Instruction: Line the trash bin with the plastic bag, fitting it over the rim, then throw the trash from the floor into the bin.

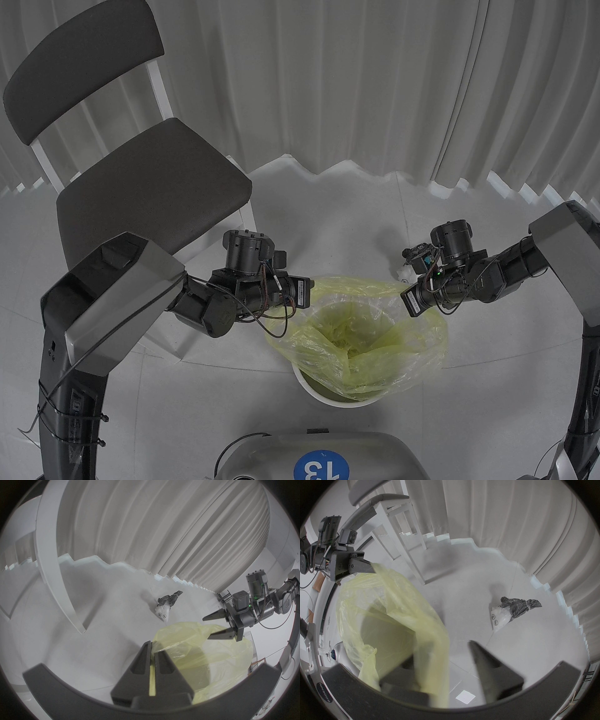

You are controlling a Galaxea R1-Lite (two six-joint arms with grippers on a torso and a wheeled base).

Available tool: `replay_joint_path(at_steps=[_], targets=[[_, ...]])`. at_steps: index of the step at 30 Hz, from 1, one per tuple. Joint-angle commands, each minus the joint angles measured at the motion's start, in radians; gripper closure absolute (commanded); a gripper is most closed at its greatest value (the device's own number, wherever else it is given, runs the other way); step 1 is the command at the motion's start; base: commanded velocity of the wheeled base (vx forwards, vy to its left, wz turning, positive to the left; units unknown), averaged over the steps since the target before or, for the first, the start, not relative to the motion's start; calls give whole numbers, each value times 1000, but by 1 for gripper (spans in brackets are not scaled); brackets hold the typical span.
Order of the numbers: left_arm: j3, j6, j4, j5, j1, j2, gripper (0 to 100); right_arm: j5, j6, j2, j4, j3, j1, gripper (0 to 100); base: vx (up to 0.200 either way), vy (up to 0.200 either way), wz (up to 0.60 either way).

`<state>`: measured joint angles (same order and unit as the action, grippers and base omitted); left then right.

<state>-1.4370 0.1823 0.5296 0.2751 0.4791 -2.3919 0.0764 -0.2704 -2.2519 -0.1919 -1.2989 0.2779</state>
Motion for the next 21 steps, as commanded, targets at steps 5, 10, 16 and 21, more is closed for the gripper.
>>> replay_joint_path(at_steps=[5,10,16,21], targets=[[-85,0,-37,-11,-8,-66,100,0,4,-98,-15,-85,-20,100,0,0,0],[-146,2,-80,-16,-14,-102,100,-1,7,-140,-21,-115,-20,100,0,0,0],[-154,2,-92,-20,-30,-133,100,-1,7,-193,-38,-102,-20,100,0,0,0],[-160,3,-92,-20,-39,-161,100,-4,7,-221,-52,-95,-19,100,0,0,0]])
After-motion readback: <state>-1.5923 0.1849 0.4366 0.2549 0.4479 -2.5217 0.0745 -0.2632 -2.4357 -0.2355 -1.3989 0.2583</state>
